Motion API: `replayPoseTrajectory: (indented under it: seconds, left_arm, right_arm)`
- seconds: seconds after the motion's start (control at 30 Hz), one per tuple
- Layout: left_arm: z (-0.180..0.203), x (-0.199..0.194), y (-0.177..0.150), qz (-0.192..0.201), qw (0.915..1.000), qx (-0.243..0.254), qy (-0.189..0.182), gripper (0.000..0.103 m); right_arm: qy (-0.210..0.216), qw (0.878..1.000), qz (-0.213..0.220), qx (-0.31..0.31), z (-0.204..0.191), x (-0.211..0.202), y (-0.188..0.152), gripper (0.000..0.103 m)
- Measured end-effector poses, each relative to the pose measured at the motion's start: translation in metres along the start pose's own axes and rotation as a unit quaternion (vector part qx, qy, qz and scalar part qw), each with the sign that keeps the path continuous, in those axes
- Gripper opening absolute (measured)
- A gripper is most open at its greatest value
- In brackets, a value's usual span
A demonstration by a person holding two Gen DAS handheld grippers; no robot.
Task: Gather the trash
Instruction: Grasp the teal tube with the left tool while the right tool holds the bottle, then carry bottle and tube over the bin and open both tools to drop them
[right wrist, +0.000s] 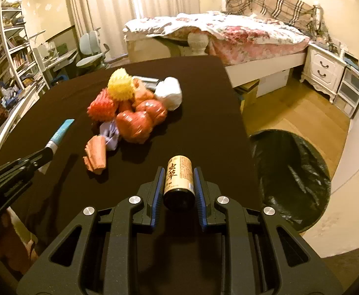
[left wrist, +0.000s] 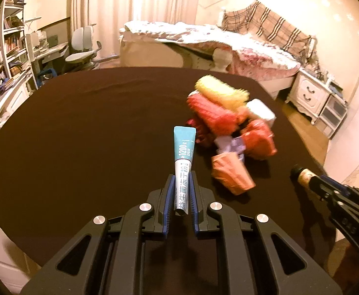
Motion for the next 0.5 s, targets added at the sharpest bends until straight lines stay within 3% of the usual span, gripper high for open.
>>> replayPoseTrajectory:
  seconds: [0.23,0.5]
  left_arm:
    - [0.044,-0.009,0.006,0.013,0.9984,0.027,-0.047,0.015]
    - [0.112,0.009,-0.001,-0.001,0.9929,0.073,-0.093,0.015]
  right_arm:
    - [-0.04,0.999,0.017,0.024,0.036,-0.015,0.004,0.024]
    - [-0.09,0.994,0.017,0.064,0.094,-0.021,-0.006,0.023]
Point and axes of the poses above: each gripper's, at about its wrist camera, not at the fingertips, and x roughly the way its jaws point, z to its right, y to its top, the point moved 4 cm from there along x, roughly the way its jaws point, and after that the axes turned 15 degrees about -x, right-handed, at the moved point
